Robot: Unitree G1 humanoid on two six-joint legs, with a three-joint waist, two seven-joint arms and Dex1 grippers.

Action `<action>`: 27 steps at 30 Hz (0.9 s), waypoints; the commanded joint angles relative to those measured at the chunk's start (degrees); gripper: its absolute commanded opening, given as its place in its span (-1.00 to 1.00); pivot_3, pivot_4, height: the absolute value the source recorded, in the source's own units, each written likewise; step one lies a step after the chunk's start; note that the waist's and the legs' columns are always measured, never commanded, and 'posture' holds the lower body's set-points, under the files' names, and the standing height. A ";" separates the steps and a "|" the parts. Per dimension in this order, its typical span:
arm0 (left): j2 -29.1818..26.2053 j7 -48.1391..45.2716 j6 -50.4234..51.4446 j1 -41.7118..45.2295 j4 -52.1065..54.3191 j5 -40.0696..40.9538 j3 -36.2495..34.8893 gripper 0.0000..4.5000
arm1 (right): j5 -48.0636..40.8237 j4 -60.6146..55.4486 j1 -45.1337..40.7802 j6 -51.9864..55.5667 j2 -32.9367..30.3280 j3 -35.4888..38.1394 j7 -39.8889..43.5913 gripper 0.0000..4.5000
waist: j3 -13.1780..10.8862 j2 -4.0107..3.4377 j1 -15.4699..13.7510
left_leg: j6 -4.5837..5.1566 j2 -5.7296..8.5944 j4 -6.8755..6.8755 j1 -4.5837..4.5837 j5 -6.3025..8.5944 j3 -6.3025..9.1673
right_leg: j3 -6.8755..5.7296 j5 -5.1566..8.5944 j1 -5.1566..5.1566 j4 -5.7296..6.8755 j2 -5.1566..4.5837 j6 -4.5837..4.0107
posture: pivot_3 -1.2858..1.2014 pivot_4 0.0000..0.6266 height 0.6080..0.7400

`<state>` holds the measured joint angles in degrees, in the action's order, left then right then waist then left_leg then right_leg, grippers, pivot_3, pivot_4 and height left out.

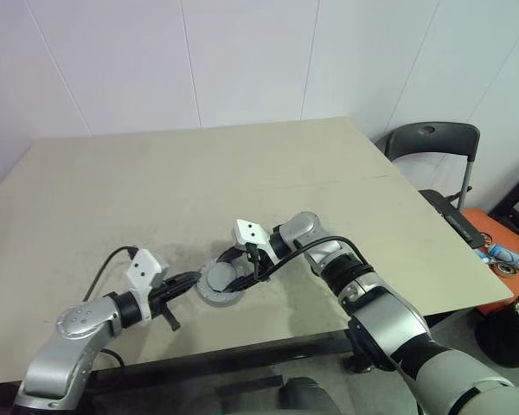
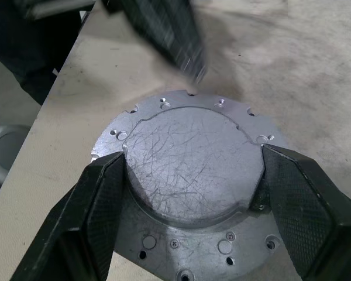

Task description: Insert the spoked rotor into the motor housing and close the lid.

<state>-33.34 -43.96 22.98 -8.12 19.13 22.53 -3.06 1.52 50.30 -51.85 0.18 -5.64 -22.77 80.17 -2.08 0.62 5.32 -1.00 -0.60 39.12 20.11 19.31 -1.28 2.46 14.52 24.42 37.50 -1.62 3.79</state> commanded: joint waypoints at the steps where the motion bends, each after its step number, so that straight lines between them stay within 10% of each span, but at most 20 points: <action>1: 0.46 1.30 -0.31 1.61 -0.24 -1.11 0.48 -1.00 | 0.62 -0.07 -0.47 0.13 -0.43 0.26 0.11 0.44 | 0.00 0.00 -0.07 | 0.00 0.00 0.00 -0.01 0.00 0.01 | 0.00 0.00 0.00 0.02 0.00 0.00 | 0.03 -1.00 1.00; 12: -1.52 2.02 3.02 0.52 1.12 -1.80 1.40 -1.00 | 0.36 -1.33 -0.33 3.24 -0.59 0.46 -0.11 0.44 | 0.04 -0.05 -0.08 | -0.01 0.00 0.01 -0.01 -0.01 0.01 | 0.00 0.00 0.00 0.02 -0.02 0.00 | 0.03 -1.00 1.00; 16: -2.13 1.71 2.92 0.41 1.52 -2.31 1.75 -1.00 | 0.02 -2.14 -0.42 5.09 -0.59 0.66 -0.09 0.98 | 0.10 -0.09 -0.10 | -0.01 0.00 0.01 -0.03 -0.01 0.01 | 0.00 0.00 -0.02 0.03 -0.02 0.00 | 0.03 -1.00 1.00; 27: -2.74 0.26 2.80 0.26 1.71 -1.86 2.07 -1.00 | -3.78 -5.91 -1.64 8.57 -2.06 5.63 -1.95 0.98 | 0.12 -0.15 -0.05 | -0.01 0.00 0.01 -0.10 -0.01 0.01 | 0.01 0.00 -0.08 0.05 -0.01 0.00 | 0.03 -1.00 1.00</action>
<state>-35.53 -43.27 25.60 -7.74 20.44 20.74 -1.42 0.54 47.31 -51.80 7.06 -6.66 -20.93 78.88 -1.96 0.47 5.27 -1.01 -0.60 39.14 20.02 19.30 -1.27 2.46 14.52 24.34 37.55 -1.64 3.79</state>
